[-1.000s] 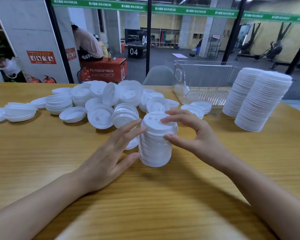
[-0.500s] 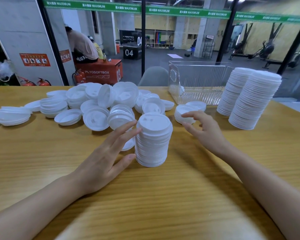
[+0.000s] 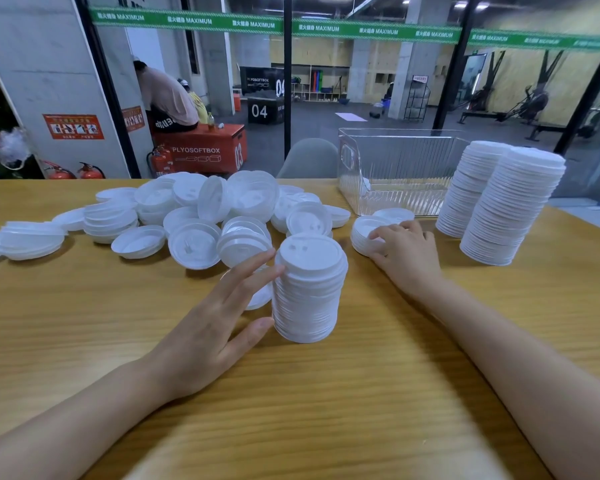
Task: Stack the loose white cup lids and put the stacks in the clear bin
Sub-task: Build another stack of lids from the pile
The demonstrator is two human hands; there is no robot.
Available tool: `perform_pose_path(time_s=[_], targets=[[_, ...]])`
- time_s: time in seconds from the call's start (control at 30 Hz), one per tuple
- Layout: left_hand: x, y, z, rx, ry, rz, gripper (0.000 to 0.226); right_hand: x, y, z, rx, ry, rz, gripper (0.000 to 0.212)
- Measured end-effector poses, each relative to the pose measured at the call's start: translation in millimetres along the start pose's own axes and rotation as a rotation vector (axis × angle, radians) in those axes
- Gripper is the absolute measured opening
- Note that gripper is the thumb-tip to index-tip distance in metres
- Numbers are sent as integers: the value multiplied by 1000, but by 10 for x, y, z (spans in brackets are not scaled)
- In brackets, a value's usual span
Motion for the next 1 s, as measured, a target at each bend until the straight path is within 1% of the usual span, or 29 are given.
perform_pose_path(time_s=[0.07,0.1,0.13,0.17,0.23,0.27,0.3,0.33,0.37,0.43,0.47,0.5,0.57,0.67,0.77,0.83,1.0], targets=[[0,-2,0,-2,2,-1,55,-28,51,18,45,36,-18,28],[0,-1,0,-3,3,-1,55,-48,81,37,59,46,-68,26],[0,0,2,-2,3,-2,55,-66,126,62,74,40,-172,25],[-1,2,3,-1,1,-4,55,-67,167,86,72,8,-349,22],[-2,2,4,0,2,-8,56,-61,191,144,-15,-115,-859,18],[-6,2,5,0,4,-6,57,-56,154,182,-91,-200,-1049,17],[-8,1,6,1,7,-4,57,-47,100,220,-164,-275,-1145,17],[-8,0,6,2,8,-4,57,-24,54,260,-211,-324,-1150,19],[-7,-1,8,2,8,-6,57,21,28,283,-211,-336,-1073,23],[-5,-3,11,1,8,-10,57,106,88,310,-86,-276,-826,29],[-3,-2,10,1,7,-12,57,97,142,334,-31,-217,-774,29],[-2,0,8,2,6,-13,57,67,173,359,-17,-157,-776,27],[-1,2,4,4,8,-8,56,-23,170,411,-98,-36,-767,24],[-3,7,3,6,9,3,56,-108,143,466,-224,85,-639,33],[-9,0,8,4,11,4,56,-125,143,478,-256,105,-585,44],[-12,1,9,9,12,4,57,-129,144,478,-258,117,-557,46],[-8,-2,6,11,2,2,57,-118,197,460,-223,133,-614,38]])
Point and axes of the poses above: each hand's wrist, its own z-axis away from the middle knuckle, its own y-axis out of the back of the hand, x = y × z, the point moved 8 cm from there along -z, towards the middle knuckle, and after that the axes turned 6 degrees about -z, right-handed, at the moved point
